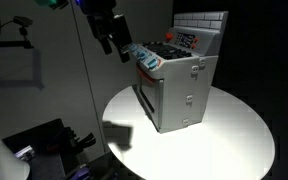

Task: Press the top right orange button on the stove

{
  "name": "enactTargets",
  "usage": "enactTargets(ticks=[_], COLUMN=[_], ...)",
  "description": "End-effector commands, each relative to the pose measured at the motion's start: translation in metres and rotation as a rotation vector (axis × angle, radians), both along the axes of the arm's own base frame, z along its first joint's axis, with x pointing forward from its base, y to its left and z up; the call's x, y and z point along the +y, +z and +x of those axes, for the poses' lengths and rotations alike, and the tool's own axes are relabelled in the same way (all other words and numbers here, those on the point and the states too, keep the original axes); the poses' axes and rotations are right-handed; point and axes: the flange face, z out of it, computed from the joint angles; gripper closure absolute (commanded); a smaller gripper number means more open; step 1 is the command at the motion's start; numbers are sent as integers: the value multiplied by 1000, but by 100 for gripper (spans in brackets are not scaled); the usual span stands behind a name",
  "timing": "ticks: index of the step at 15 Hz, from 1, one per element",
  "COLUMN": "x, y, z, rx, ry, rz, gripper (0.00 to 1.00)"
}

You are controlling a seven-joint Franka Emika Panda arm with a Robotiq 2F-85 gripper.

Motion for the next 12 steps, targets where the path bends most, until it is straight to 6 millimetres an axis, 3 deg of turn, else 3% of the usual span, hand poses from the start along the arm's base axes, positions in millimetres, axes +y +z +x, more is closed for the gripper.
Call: enactTargets(ticks=[1,5,12], x=[5,11,13], y=[15,20,12], z=[31,62,119], rx=[-31,-67,-124], ry=[-84,-169,-283], rz=[3,9,6], gripper=[0,0,0])
